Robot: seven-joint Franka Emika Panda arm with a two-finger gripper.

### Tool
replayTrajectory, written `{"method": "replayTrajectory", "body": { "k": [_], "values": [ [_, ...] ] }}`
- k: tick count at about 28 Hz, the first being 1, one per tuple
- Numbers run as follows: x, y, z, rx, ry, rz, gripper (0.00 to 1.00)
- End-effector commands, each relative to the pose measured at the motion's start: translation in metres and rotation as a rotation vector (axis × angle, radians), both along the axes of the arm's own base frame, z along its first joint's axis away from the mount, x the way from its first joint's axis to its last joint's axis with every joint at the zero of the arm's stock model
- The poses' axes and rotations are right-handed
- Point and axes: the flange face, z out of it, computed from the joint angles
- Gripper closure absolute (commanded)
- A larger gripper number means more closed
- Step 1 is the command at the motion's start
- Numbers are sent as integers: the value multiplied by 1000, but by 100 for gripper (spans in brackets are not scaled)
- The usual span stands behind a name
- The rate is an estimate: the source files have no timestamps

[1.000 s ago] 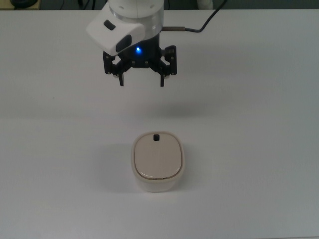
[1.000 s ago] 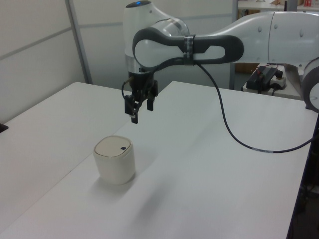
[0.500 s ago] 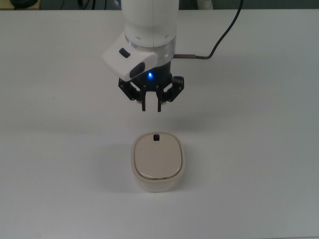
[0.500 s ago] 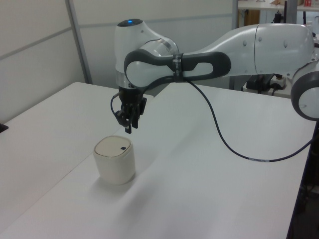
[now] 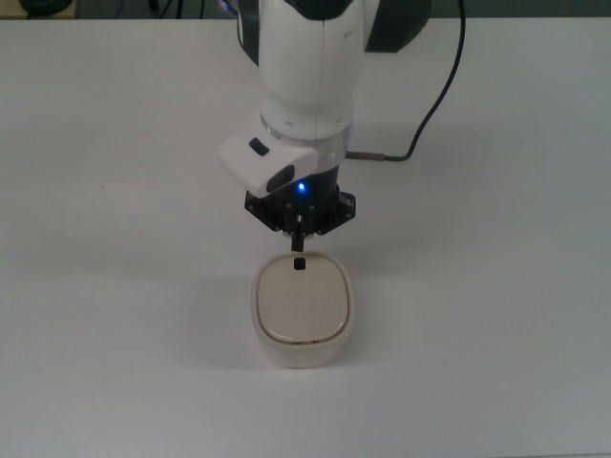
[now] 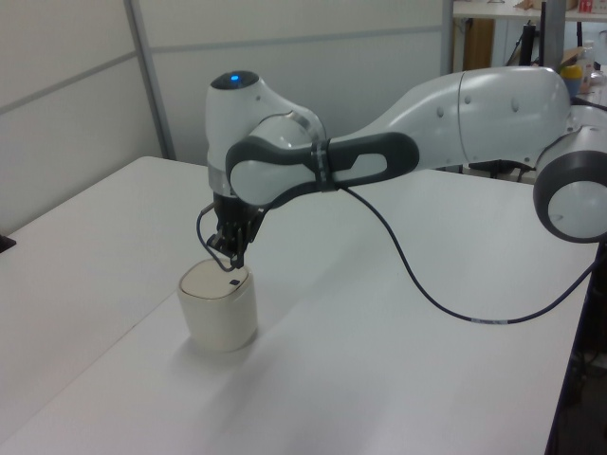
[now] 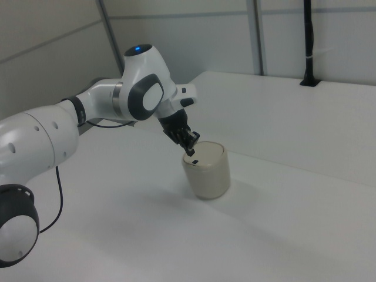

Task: Open the trash can
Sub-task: 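Hook the gripper fingers under the lid tab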

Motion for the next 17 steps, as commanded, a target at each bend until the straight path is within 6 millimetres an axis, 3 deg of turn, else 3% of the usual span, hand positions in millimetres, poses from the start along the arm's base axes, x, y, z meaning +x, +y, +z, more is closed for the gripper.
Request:
{"method": "replayTrajectory", "body": {
  "k": [1,17],
  "values": [
    [5,4,-16,-26,-26,-27,100],
    [13,11,-49,-46,-13,-9,100]
  ]
}}
